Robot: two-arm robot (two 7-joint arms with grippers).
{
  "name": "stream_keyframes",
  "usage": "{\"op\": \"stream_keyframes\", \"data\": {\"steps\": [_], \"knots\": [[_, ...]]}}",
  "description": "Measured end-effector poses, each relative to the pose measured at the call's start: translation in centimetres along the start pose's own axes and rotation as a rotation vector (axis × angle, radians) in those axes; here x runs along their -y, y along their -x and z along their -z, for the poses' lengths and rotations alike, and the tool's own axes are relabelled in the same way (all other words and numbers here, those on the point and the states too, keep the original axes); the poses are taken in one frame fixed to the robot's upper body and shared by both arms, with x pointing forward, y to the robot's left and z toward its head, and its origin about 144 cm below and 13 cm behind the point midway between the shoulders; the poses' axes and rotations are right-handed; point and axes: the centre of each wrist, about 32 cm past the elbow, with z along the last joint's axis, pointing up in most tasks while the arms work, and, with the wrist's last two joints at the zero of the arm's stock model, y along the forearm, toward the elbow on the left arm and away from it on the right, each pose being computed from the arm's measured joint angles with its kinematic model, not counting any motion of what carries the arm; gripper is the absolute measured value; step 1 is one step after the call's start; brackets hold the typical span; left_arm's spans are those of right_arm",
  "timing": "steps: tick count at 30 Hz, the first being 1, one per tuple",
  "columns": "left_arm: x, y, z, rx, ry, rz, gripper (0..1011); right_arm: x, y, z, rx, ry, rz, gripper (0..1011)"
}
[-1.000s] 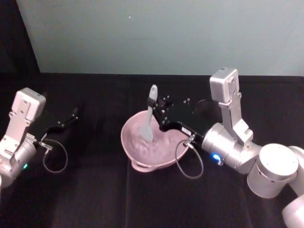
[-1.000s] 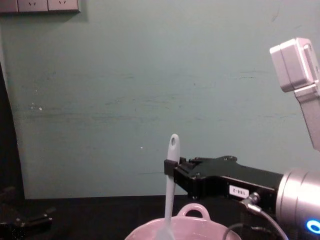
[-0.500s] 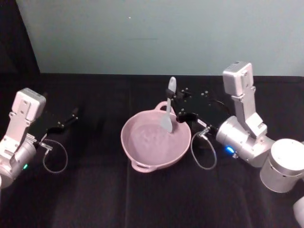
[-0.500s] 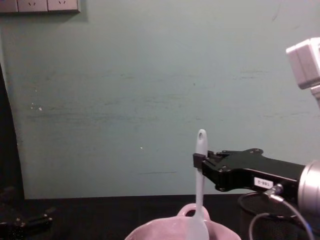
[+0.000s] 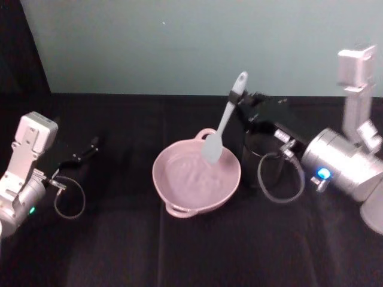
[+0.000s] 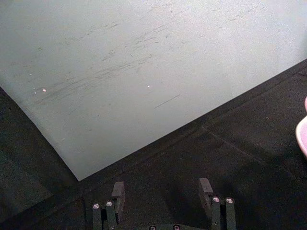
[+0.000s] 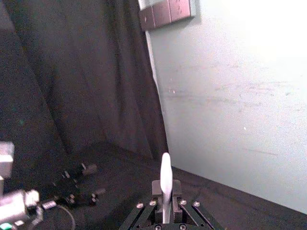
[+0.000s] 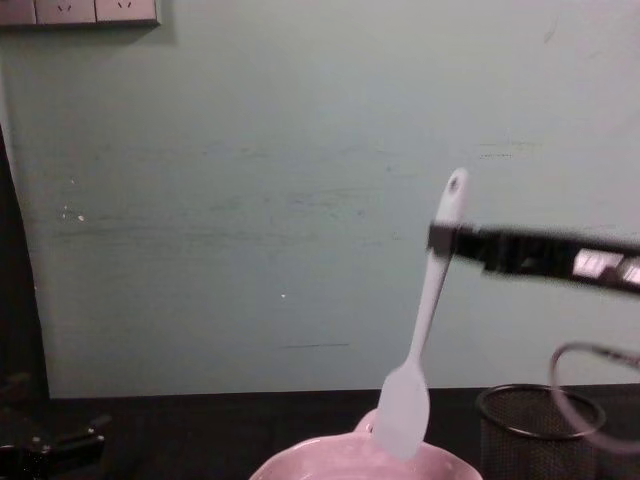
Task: Use the one hand to pick up the spoon and stir the clear water in the bowl.
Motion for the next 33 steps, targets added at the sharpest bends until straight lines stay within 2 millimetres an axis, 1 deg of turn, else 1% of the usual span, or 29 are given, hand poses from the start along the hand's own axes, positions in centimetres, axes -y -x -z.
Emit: {"op": "stream_keyframes", "data": {"steps": [1, 2, 6, 9, 11, 12, 13, 16, 18, 19, 21, 24, 33], "knots": [[0.0, 0.0, 0.0, 0.000, 0.000, 0.000, 1011, 0.2, 0.0, -0.4, -0.011, -0.003, 0.000, 111], [0.0, 0.0, 0.0, 0.000, 0.000, 0.000, 1011, 0.7, -0.2, -1.2, -0.028, -0.012, 0.001, 110], [0.0, 0.0, 0.0, 0.000, 0.000, 0.000, 1011, 1.6, -0.7, -2.7, -0.060, -0.028, 0.023, 110], [0.0, 0.0, 0.0, 0.000, 0.000, 0.000, 1011, 2.7, -2.1, -4.2, -0.095, -0.038, 0.059, 110], [0.0, 0.0, 0.0, 0.000, 0.000, 0.000, 1011, 3.0, -2.9, -4.7, -0.111, -0.037, 0.072, 111], [0.0, 0.0, 0.0, 0.000, 0.000, 0.000, 1011, 3.2, -3.7, -5.0, -0.129, -0.033, 0.089, 111], [0.0, 0.0, 0.0, 0.000, 0.000, 0.000, 1011, 3.2, -3.7, -5.0, -0.129, -0.033, 0.089, 111], [0.0, 0.0, 0.0, 0.000, 0.000, 0.000, 1011, 3.6, -5.5, -5.4, -0.164, -0.024, 0.129, 111], [0.0, 0.0, 0.0, 0.000, 0.000, 0.000, 1011, 3.8, -6.5, -5.5, -0.192, -0.017, 0.146, 111], [0.0, 0.0, 0.0, 0.000, 0.000, 0.000, 1011, 3.8, -6.5, -5.5, -0.192, -0.017, 0.146, 111], [0.0, 0.0, 0.0, 0.000, 0.000, 0.000, 1011, 4.0, -7.3, -5.3, -0.212, -0.010, 0.159, 111], [0.0, 0.0, 0.0, 0.000, 0.000, 0.000, 1011, 4.1, -8.3, -4.8, -0.248, 0.012, 0.167, 111], [0.0, 0.0, 0.0, 0.000, 0.000, 0.000, 1011, 4.0, -9.3, -2.9, -0.311, 0.075, 0.153, 111]]}}
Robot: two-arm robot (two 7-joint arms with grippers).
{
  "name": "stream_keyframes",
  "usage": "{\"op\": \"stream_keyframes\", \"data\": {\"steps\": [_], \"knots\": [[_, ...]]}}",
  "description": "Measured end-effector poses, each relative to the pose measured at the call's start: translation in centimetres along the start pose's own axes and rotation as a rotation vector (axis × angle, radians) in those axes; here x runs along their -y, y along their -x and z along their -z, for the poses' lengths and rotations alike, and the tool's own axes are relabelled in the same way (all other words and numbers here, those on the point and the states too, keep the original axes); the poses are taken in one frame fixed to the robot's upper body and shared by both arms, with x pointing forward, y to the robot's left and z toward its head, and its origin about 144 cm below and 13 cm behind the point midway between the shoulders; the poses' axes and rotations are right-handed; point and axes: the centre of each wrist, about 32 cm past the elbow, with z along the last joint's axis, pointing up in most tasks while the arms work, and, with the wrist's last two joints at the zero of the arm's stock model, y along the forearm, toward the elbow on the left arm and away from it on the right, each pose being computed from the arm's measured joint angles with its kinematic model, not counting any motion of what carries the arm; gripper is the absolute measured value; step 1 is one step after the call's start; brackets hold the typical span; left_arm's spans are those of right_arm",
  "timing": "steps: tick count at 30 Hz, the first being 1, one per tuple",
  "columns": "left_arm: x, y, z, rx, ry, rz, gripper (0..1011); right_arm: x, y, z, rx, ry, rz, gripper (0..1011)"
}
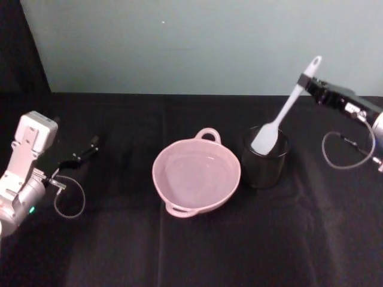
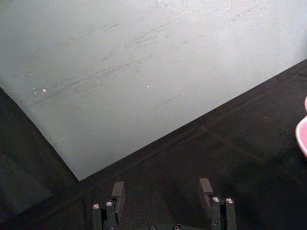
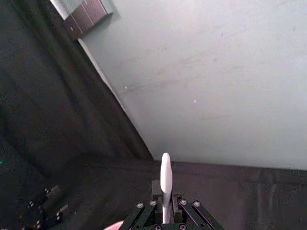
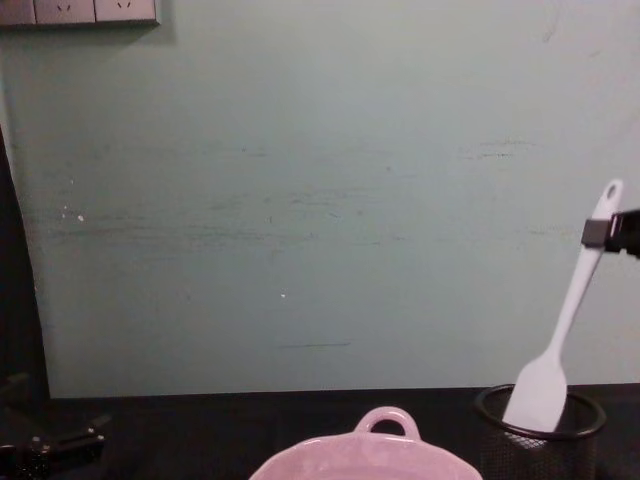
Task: Use the one hand to pick up the spoon and stir the clear water in the bowl.
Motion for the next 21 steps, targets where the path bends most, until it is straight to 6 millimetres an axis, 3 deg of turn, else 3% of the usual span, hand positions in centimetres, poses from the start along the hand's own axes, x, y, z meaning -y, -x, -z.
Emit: {"op": "stream_keyframes", "data": {"steps": [21], "knots": [[0.0, 0.0, 0.0, 0.000, 0.000, 0.000, 1011, -0.7, -2.4, 2.9, -0.056, 0.072, -0.001, 110]]}}
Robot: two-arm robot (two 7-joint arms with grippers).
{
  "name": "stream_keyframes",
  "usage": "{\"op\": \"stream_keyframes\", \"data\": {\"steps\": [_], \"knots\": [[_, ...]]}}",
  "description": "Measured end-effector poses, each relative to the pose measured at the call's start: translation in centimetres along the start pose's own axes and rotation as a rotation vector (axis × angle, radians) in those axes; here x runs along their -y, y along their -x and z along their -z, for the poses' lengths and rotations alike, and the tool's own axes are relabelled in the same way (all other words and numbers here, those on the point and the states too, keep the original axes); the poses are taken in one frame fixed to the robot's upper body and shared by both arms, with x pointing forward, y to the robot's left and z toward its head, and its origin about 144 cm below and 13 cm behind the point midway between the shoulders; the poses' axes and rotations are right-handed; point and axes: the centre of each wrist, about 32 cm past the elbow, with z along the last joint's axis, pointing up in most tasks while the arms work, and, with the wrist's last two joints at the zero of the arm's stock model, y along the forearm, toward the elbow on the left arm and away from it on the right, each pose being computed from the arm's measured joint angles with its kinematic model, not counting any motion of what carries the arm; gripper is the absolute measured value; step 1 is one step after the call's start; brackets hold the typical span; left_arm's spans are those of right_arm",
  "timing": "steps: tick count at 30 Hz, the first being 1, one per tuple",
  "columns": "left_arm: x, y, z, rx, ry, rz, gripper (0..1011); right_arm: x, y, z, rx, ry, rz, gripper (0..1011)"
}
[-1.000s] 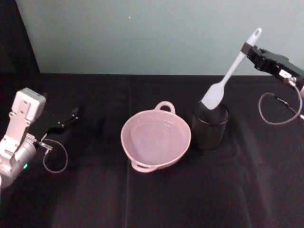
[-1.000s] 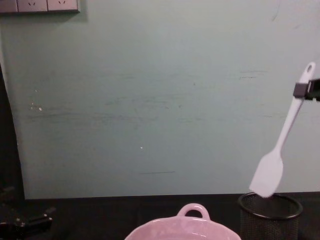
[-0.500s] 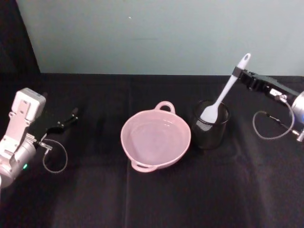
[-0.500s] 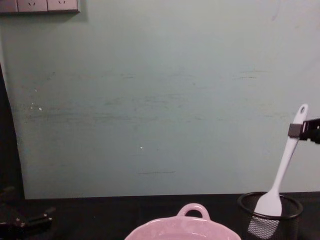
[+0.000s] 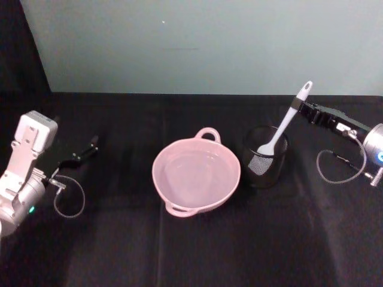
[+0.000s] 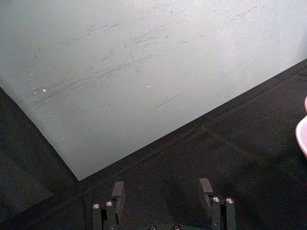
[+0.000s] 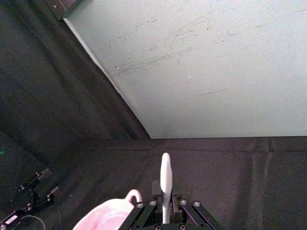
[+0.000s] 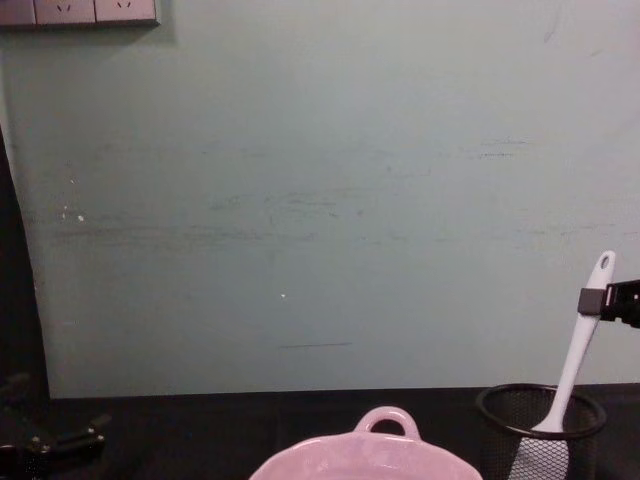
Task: Use the one hand to pick up the spoon and stir the clear water in the bowl.
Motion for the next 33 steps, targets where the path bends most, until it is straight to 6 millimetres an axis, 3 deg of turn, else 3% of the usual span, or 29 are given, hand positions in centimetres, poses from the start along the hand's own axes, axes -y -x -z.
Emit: {"op": "stream_keyframes", "data": {"steps": [30, 33], "knots": [[0.0, 0.0, 0.0, 0.000, 0.000, 0.000, 1011, -0.5, -0.6, 1.1, -0.023, 0.026, 0.012, 111], [0.0, 0.0, 0.0, 0.000, 0.000, 0.000, 1011, -0.5, -0.6, 1.0, -0.022, 0.025, 0.012, 161]]}}
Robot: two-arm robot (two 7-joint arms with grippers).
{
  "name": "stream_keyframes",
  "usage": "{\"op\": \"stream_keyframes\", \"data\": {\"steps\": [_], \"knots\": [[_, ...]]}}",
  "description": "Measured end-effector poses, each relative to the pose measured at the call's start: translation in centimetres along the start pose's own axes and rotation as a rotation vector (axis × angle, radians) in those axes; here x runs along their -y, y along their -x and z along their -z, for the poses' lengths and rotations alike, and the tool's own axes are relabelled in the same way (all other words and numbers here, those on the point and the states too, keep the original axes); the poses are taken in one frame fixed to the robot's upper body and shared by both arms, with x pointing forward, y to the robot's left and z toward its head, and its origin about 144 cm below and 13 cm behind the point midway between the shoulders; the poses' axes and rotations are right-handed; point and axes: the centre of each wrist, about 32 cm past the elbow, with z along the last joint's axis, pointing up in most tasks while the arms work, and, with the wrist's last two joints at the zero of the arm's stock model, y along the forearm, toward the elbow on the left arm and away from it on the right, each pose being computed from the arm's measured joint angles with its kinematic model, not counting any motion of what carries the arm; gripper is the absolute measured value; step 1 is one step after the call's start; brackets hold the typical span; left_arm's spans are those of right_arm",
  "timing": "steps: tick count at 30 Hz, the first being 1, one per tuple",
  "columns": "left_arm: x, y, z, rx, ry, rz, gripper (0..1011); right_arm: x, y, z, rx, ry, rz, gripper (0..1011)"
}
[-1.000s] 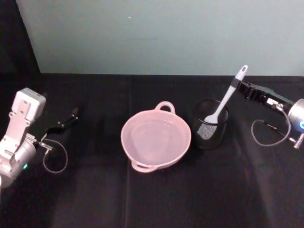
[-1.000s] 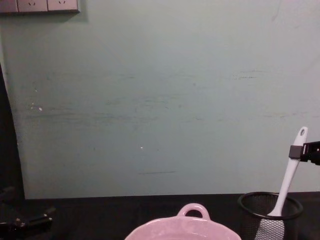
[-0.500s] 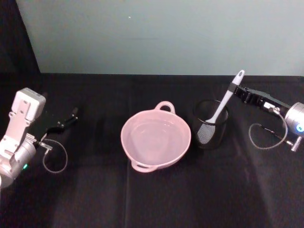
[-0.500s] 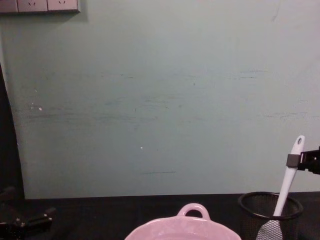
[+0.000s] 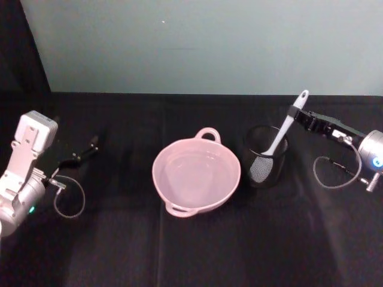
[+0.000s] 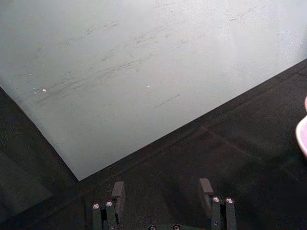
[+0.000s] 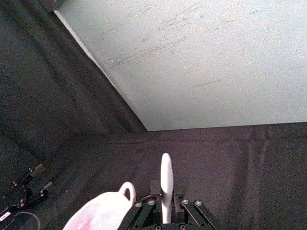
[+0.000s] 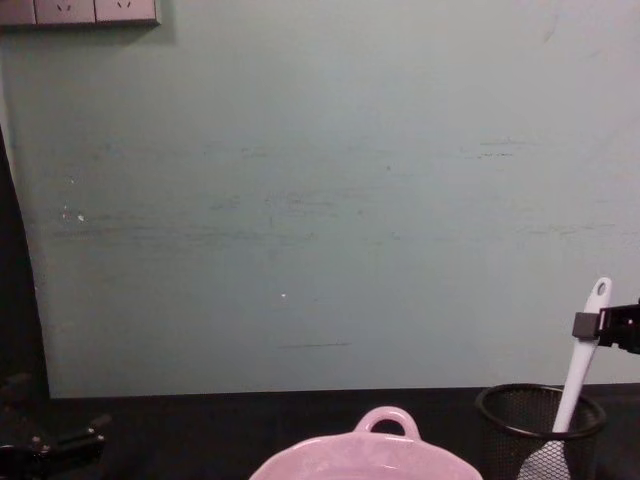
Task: Use the one hand to pick up the spoon and stir the clear water in the bowl.
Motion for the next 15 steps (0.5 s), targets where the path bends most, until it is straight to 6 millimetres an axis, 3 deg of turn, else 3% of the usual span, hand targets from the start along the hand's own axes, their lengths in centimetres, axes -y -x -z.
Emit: {"op": "stream_keyframes", "data": {"steps": [6, 7, 15], "knots": [[0.00, 0.00, 0.00, 0.000, 0.000, 0.000, 1011, 0.00, 0.03, -0.01, 0.001, 0.000, -0.001, 309], [0.00, 0.00, 0.00, 0.000, 0.000, 0.000, 1011, 0.00, 0.03, -0.01, 0.001, -0.001, -0.002, 380], [0.00, 0.00, 0.00, 0.000, 0.000, 0.000, 1011, 0.01, 0.04, -0.01, 0.001, -0.001, -0.003, 621]]}}
